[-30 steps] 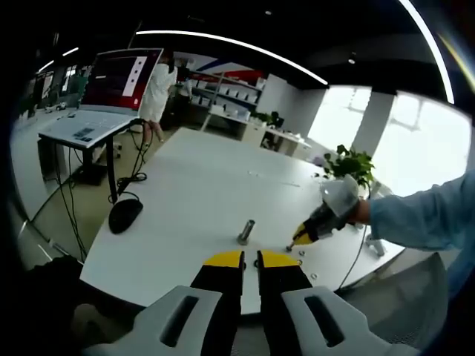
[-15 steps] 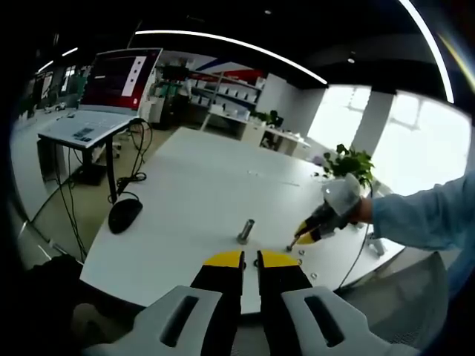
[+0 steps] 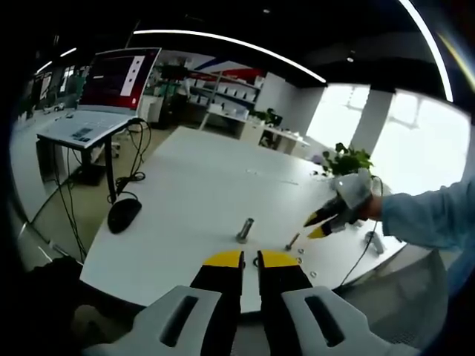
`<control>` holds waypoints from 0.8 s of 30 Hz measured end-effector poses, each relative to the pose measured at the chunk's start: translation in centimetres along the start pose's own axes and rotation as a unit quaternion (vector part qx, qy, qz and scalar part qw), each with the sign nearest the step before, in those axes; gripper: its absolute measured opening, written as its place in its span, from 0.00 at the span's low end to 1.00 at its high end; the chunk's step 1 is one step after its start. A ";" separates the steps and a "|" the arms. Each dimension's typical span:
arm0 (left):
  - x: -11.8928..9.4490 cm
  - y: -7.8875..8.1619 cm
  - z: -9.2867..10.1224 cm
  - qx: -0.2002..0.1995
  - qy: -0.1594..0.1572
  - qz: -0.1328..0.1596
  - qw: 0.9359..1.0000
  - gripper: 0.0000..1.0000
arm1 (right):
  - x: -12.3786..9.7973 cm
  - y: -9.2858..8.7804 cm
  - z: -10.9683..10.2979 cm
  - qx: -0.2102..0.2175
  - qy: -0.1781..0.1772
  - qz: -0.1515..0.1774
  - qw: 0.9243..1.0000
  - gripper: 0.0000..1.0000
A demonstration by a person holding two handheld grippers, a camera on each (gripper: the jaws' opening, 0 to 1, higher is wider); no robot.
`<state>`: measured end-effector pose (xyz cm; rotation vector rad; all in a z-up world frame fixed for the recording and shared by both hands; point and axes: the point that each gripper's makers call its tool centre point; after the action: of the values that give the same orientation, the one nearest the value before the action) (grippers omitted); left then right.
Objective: Place the washer onto the threaded stud by aligning its center hole with the stud, sliding it down to the base, and recovering from edge contact or off-axis alignment until the washer reaches the visible bottom stop.
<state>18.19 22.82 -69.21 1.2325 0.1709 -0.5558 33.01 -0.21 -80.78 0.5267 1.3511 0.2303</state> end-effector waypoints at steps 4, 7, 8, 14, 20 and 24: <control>0.0 -0.1 0.0 0.001 0.000 -0.002 1.000 0.05 | -0.9 -0.3 -1.2 0.014 0.019 0.008 1.000 0.23; 0.0 0.0 0.1 0.001 0.000 -0.001 1.000 0.05 | -1.4 -0.6 -2.4 -0.001 0.029 0.003 1.000 0.23; 0.0 -0.1 0.1 0.002 -0.001 -0.002 1.000 0.05 | -1.4 -0.7 -2.7 -0.004 0.030 0.002 1.000 0.23; 0.0 -0.1 0.1 0.004 -0.002 -0.004 1.000 0.05 | -1.9 -1.3 -4.9 -0.003 0.057 0.001 0.998 0.23; 0.0 -0.1 0.1 0.005 -0.003 -0.004 1.000 0.05 | -2.1 -2.8 -6.9 -0.021 0.084 -0.023 0.996 0.23; 0.0 -0.1 0.2 0.005 -0.004 -0.004 1.000 0.05 | -1.9 -3.5 -7.6 -0.019 0.095 -0.032 0.995 0.24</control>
<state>18.11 22.66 -69.22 1.2398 0.1656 -0.5689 24.76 -2.41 -81.76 0.4380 1.5426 0.2580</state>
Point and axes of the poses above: the point that each gripper's makers call its tool centre point, and the gripper's own axes: x roughly forward along the fingers, z roughly to its right, y roughly out of its top
